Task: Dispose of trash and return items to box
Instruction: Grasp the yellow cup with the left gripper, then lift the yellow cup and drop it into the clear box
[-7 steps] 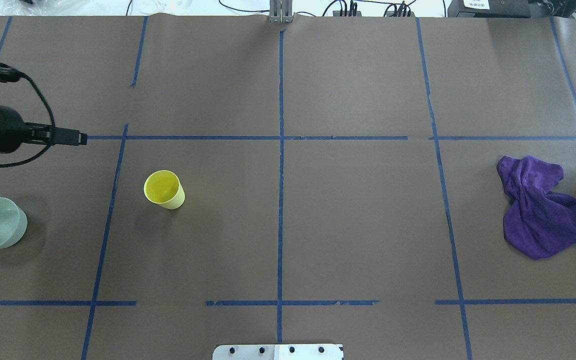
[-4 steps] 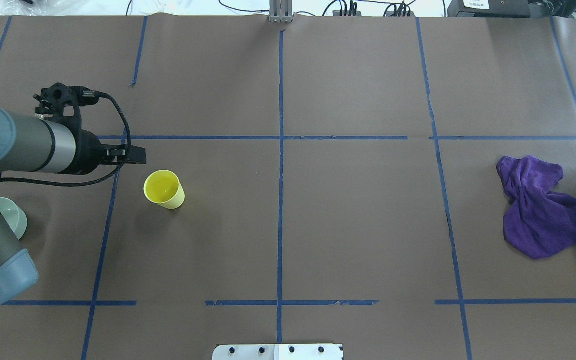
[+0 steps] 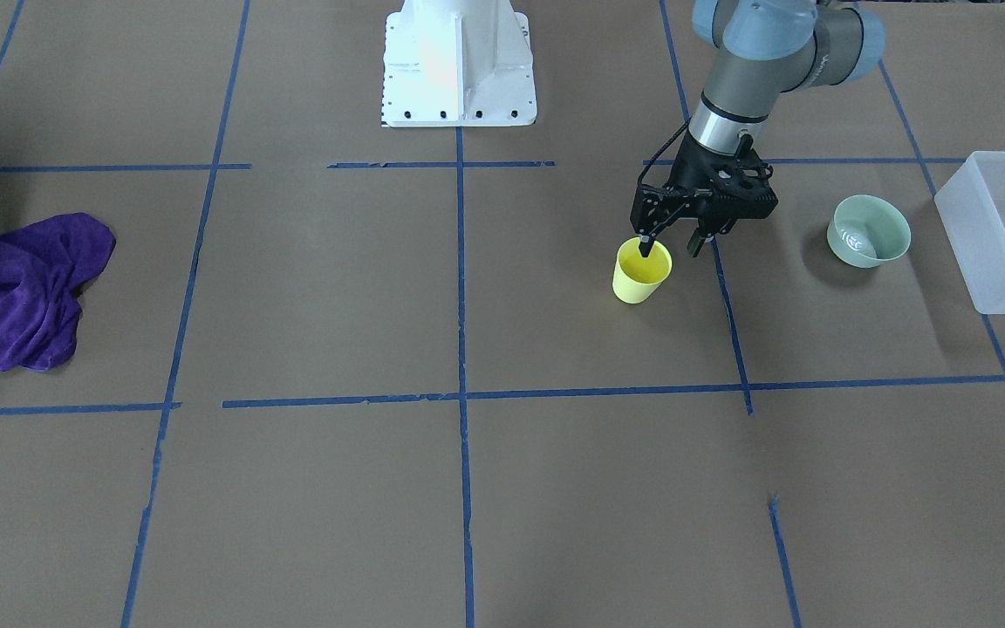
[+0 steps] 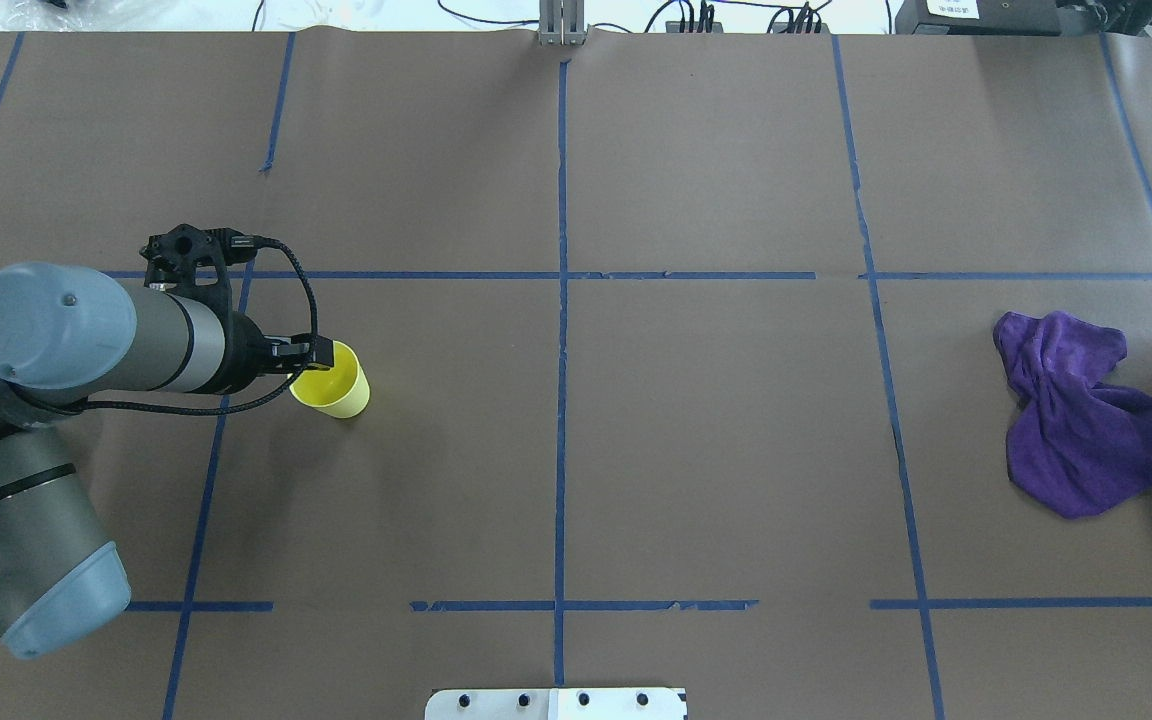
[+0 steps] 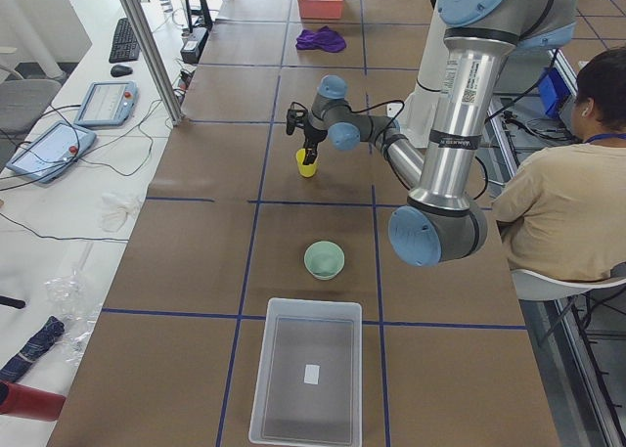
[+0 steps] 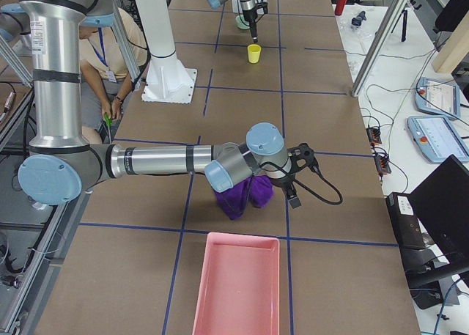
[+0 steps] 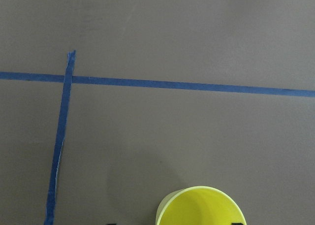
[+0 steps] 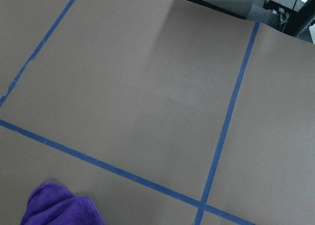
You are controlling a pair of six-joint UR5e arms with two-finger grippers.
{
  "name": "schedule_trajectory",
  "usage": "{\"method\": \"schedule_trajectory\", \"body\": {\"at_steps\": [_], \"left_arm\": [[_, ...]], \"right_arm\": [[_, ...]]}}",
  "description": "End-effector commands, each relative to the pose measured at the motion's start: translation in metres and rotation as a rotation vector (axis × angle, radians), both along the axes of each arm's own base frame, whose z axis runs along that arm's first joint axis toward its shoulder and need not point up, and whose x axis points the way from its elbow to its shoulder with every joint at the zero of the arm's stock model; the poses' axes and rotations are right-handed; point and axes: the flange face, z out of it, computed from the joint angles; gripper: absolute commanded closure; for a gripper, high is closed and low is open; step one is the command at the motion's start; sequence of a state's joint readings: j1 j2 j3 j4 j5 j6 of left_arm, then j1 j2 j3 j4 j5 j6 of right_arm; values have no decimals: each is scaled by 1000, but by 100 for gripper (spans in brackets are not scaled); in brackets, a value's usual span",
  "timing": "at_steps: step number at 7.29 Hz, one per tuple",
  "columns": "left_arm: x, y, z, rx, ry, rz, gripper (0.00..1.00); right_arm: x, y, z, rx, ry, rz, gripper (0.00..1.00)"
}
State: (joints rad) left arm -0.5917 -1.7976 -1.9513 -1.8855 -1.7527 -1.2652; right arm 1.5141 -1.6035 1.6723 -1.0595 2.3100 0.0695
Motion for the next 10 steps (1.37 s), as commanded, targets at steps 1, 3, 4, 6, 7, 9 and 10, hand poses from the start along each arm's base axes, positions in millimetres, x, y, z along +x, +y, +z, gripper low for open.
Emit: {"method": "schedule_trajectory", "body": {"at_steps": [1, 3, 4, 6, 7, 9, 10], "left_arm": [[14, -3, 14, -25, -24, -9, 45], [17, -5, 20, -27, -37, -8, 85], [17, -5, 21, -22, -40, -4, 100], [-10, -1, 0, 125, -50, 81, 100], [-50, -15, -3, 215, -87, 99, 100], [-164, -72, 0, 335, -139, 160, 100], [-224, -84, 25, 397, -201, 200, 100]], "right_arm": [[-1, 0, 1, 3, 0, -17, 0], [0, 1, 2, 5, 4, -15, 0], [-2, 2, 3, 2, 7, -17, 0], [-4, 3, 7, 22, 25, -45, 0], [-5, 1, 7, 20, 23, -47, 0], [-15, 0, 7, 15, 18, -71, 0], [-17, -7, -1, -1, 31, -101, 0]]}}
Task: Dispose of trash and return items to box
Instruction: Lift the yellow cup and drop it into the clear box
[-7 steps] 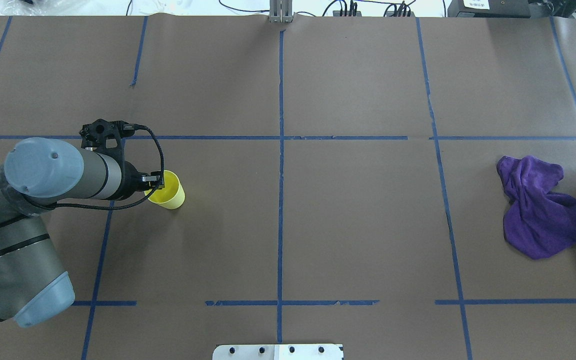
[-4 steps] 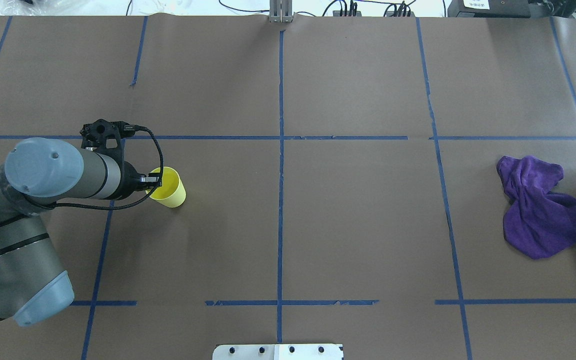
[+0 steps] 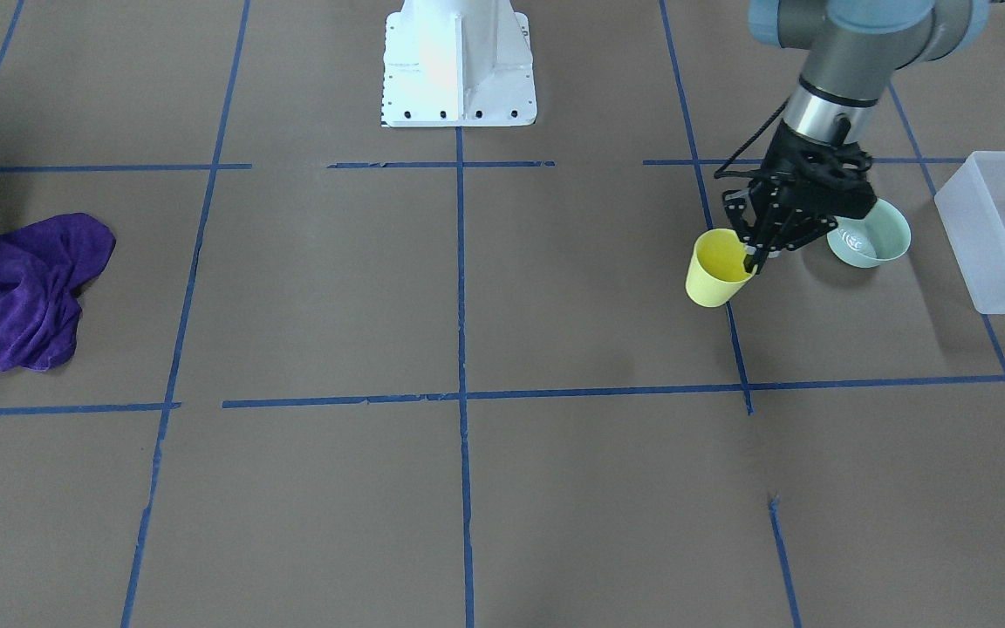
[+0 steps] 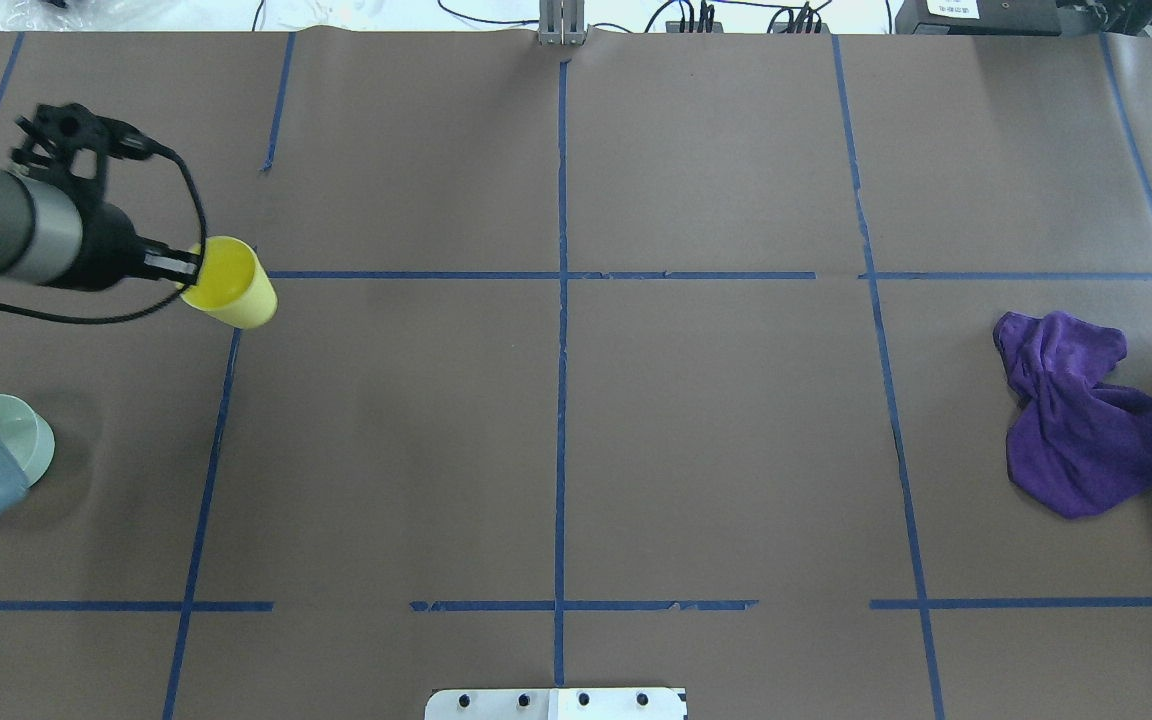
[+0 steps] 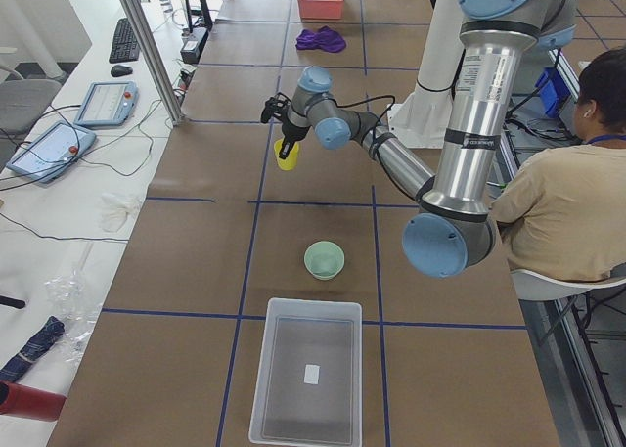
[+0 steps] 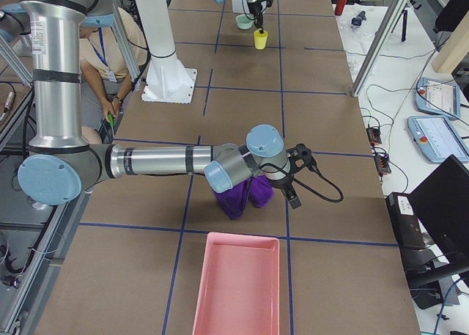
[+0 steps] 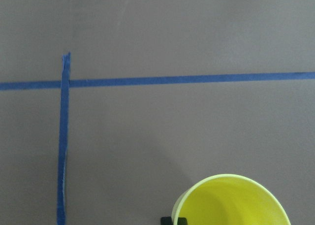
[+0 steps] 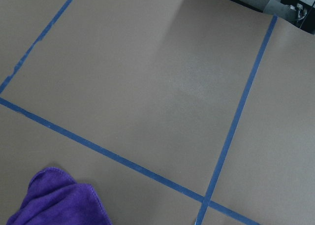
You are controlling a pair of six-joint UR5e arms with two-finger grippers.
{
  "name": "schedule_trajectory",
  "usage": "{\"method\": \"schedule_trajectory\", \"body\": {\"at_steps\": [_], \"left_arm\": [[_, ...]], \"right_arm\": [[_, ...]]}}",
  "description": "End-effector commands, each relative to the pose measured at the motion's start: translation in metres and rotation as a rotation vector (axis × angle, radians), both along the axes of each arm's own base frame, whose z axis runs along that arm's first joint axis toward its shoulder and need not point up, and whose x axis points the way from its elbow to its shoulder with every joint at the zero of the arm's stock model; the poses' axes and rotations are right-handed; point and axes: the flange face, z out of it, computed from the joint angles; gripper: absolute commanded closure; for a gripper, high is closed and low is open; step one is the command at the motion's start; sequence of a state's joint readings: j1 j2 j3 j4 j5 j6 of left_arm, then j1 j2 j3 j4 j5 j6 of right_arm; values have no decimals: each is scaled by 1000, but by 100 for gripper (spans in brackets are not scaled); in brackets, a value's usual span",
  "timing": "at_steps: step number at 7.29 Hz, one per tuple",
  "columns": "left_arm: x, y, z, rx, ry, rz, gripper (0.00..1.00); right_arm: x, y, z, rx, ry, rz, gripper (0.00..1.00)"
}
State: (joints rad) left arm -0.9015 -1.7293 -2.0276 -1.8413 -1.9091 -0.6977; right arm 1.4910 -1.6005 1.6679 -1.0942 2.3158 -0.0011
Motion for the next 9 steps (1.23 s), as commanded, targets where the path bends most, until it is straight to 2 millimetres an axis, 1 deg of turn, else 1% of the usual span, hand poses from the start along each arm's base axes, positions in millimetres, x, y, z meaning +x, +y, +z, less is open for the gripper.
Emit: {"method": "schedule_trajectory", "body": {"at_steps": [1, 2, 3, 4, 5, 6, 7, 8, 9], "left_arm": [[-104, -13, 50, 131, -126, 106, 100], [-146, -9, 84, 180, -191, 162, 100], [-192, -3, 119, 187, -238, 186, 100], [-234, 6, 173, 210, -276, 232, 100], [-257, 10, 230, 233, -265, 258, 100], [-268, 15, 271, 248, -271, 252, 100], [-281, 33, 298, 259, -258, 260, 100], [-301, 47, 305, 284, -226, 280, 100], [-308, 62, 329, 264, -225, 292, 100]], "right_arm": [[11, -18, -13, 0, 60, -103, 0], [39, -36, -35, -13, 102, -167, 0], [42, -36, -36, -52, 96, -189, 0], [40, -24, -20, -81, 57, -199, 0], [38, -24, -22, -81, 33, -201, 0], [37, -23, -20, -91, 8, -204, 0], [37, -23, -32, -66, 10, -202, 0], [37, -22, -36, -68, 9, -192, 0], [37, -22, -35, -72, 9, -191, 0]]}}
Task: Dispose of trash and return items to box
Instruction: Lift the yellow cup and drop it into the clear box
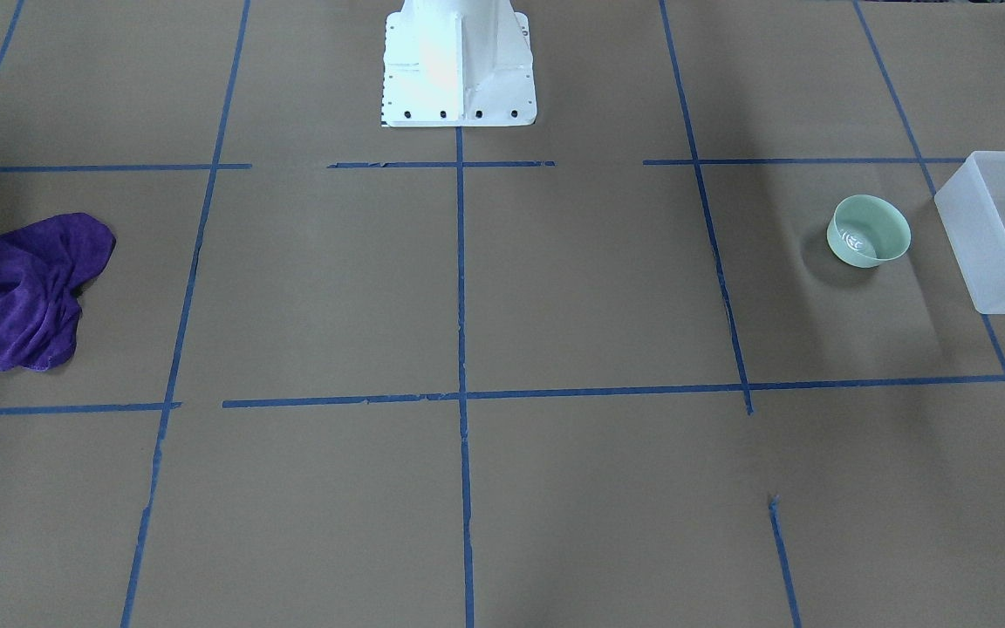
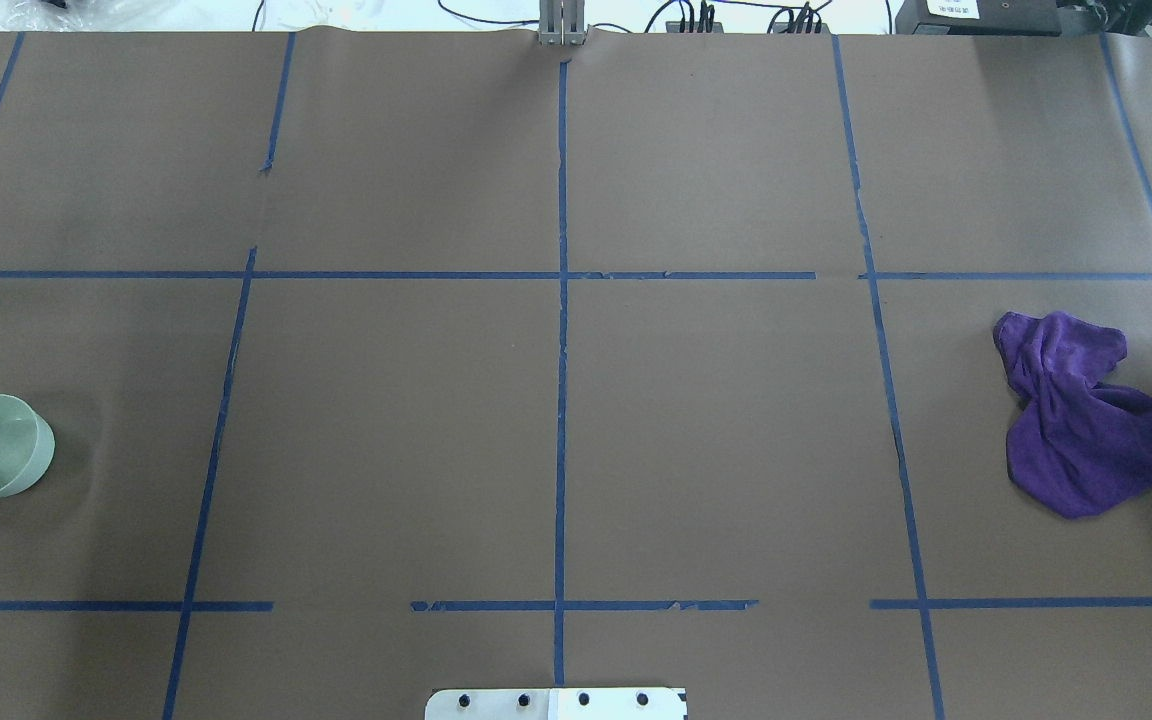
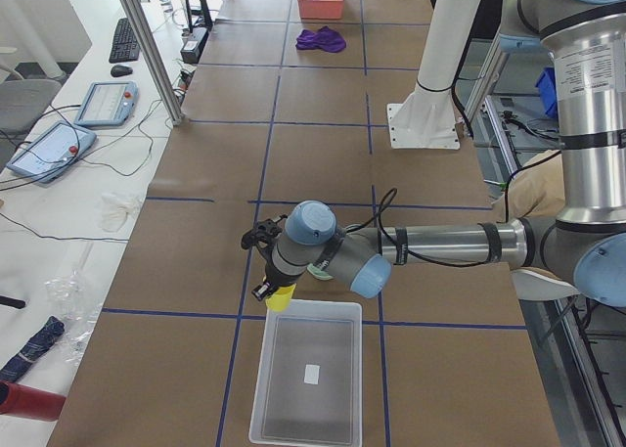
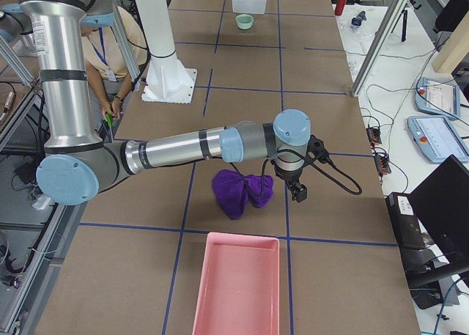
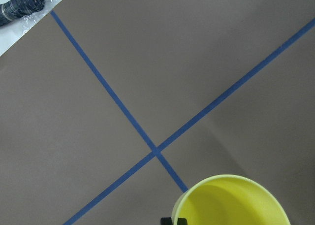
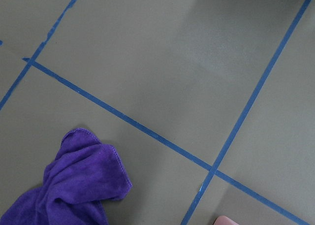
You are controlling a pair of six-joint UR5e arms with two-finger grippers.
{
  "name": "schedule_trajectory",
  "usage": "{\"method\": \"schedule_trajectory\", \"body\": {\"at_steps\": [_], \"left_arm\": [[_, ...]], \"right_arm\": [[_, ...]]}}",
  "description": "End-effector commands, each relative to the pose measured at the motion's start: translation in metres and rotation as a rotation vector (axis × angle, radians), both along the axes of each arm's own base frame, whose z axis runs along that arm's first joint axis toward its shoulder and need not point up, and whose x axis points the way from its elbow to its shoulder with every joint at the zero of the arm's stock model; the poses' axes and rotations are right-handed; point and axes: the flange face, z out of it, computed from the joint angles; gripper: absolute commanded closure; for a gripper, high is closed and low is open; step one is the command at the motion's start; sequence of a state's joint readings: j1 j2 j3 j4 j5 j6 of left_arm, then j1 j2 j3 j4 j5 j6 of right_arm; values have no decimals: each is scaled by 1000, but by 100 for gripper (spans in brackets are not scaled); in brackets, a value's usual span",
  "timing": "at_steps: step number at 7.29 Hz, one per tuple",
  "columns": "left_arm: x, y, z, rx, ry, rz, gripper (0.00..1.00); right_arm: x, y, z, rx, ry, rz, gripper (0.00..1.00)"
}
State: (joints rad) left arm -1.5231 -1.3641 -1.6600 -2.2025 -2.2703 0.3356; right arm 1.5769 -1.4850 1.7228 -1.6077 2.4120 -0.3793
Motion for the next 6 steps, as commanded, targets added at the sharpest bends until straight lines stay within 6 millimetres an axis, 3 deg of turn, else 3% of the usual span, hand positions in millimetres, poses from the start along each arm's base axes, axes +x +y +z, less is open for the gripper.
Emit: {"method": "schedule_trajectory", "body": {"at_steps": [1, 4, 6], "left_arm": [[-14, 23, 45, -37, 10, 11, 100], [-5, 41, 87, -46, 82, -91, 100], [34, 37, 86, -97, 111, -39, 100]], "right_arm": [[0, 3, 1, -5, -2, 3, 0], [0, 4, -4, 6, -3, 1, 0], [0, 7, 0, 0, -3, 1, 0]]}}
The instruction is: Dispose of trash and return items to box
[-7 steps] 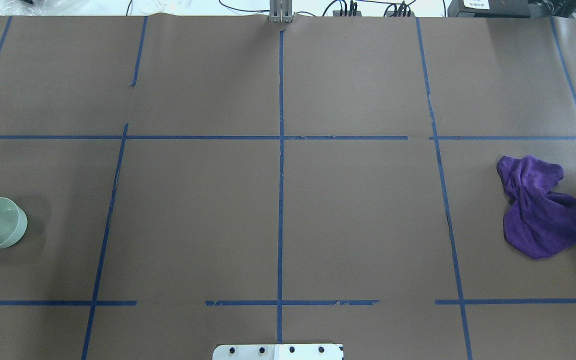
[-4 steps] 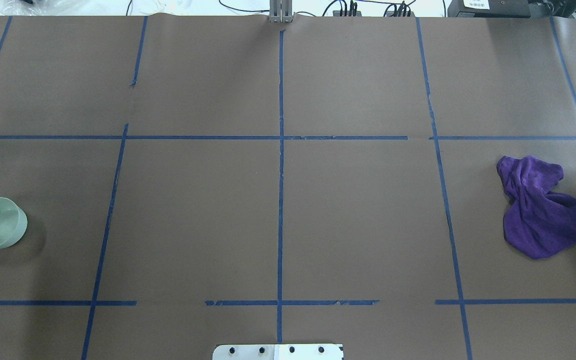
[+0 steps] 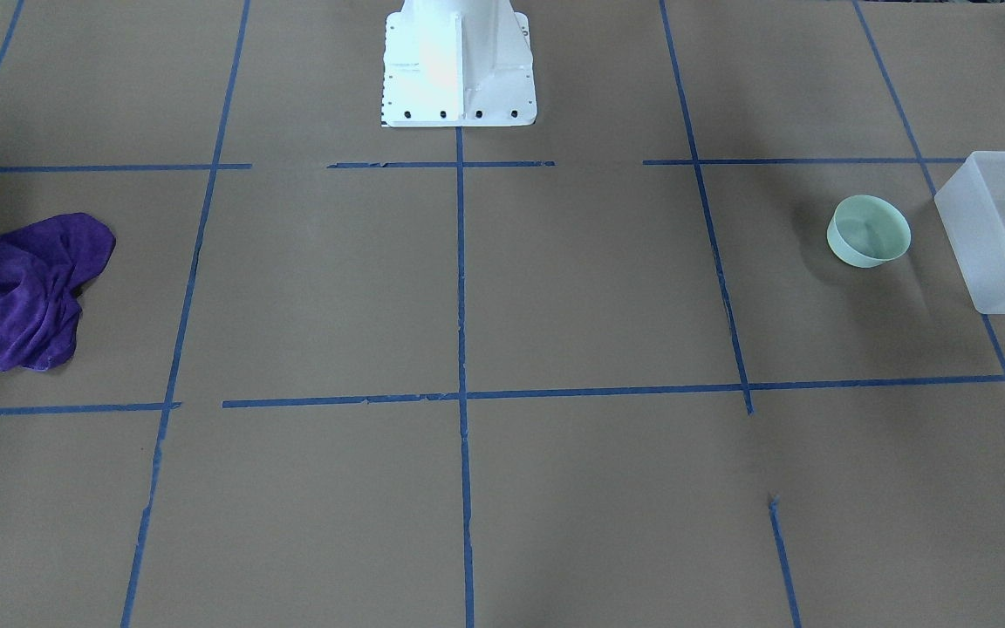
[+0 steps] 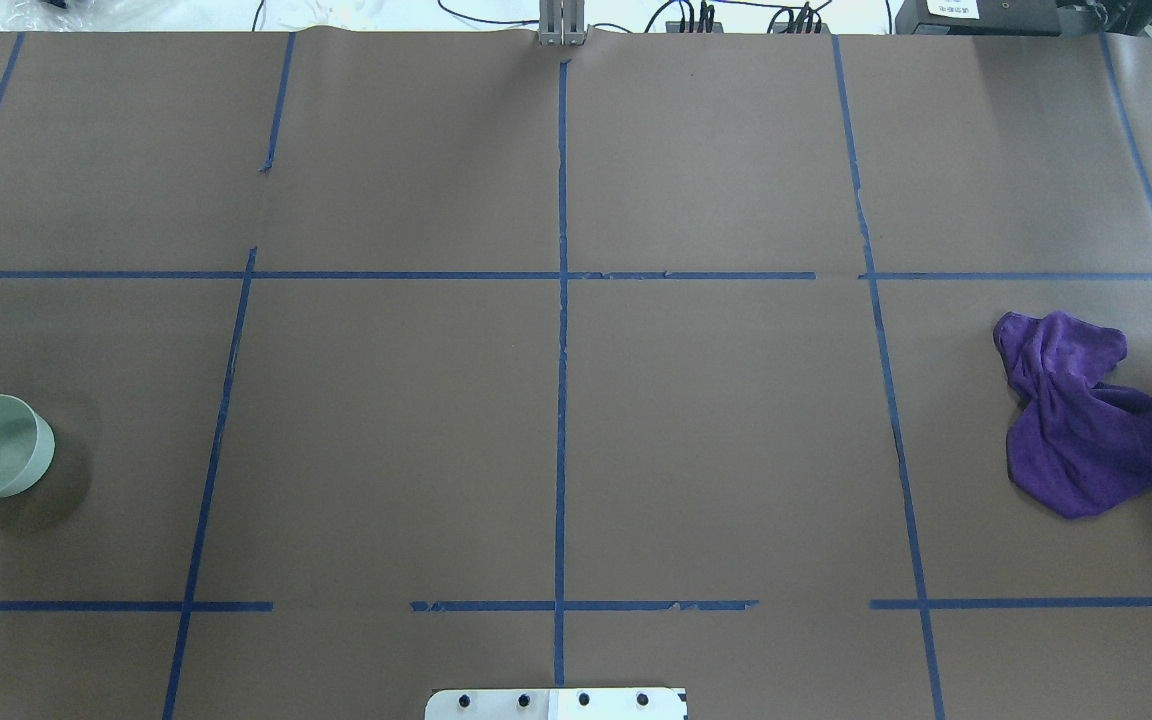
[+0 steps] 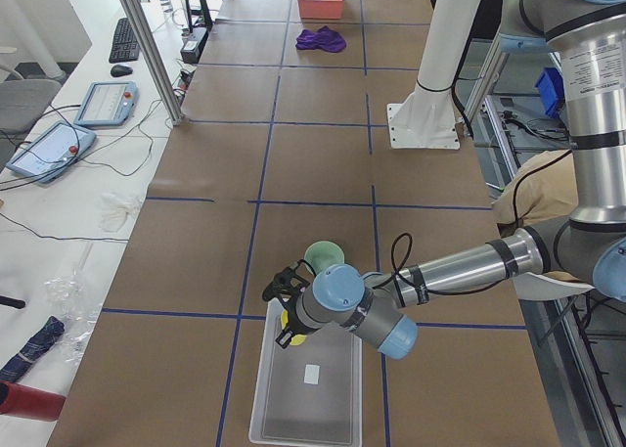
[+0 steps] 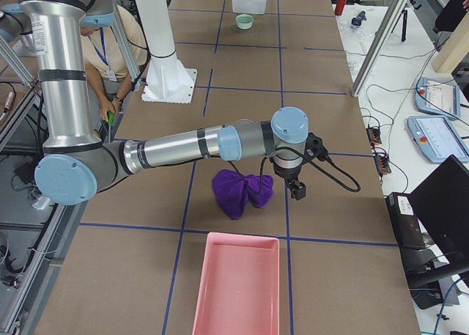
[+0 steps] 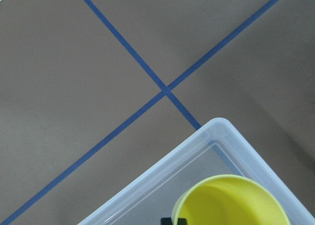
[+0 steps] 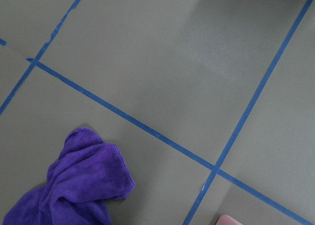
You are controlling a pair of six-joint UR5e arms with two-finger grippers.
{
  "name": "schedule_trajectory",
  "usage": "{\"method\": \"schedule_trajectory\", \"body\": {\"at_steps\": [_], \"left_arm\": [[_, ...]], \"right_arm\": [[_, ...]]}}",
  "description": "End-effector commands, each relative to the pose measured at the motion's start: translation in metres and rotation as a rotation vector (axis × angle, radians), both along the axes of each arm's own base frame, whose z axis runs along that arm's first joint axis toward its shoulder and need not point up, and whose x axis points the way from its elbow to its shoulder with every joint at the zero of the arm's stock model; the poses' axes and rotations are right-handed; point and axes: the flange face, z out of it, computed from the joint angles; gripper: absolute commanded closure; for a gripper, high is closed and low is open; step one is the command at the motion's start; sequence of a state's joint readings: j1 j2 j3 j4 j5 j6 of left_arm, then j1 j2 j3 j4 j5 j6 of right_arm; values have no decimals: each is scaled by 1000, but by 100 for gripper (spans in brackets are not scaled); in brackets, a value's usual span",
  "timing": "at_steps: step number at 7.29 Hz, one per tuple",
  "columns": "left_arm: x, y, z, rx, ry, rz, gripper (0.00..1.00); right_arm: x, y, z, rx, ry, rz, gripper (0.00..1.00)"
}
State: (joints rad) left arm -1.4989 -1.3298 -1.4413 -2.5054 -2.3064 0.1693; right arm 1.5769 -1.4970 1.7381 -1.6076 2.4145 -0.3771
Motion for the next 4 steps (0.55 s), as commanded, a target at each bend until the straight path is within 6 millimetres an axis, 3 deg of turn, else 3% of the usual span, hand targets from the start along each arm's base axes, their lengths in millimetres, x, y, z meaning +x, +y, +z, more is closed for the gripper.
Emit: {"method": "schedule_trajectory", "body": {"at_steps": [1, 2, 4], "left_arm": [[39, -1, 1, -39, 28, 47, 100], [42, 0, 3, -41, 27, 58, 100], [47, 1, 7, -42, 21, 70, 80]], "right_arm": [[0, 2, -4, 7, 0, 2, 0], [0, 4, -9, 20, 0, 0, 0], [0, 4, -9, 26, 4, -3, 0]]}}
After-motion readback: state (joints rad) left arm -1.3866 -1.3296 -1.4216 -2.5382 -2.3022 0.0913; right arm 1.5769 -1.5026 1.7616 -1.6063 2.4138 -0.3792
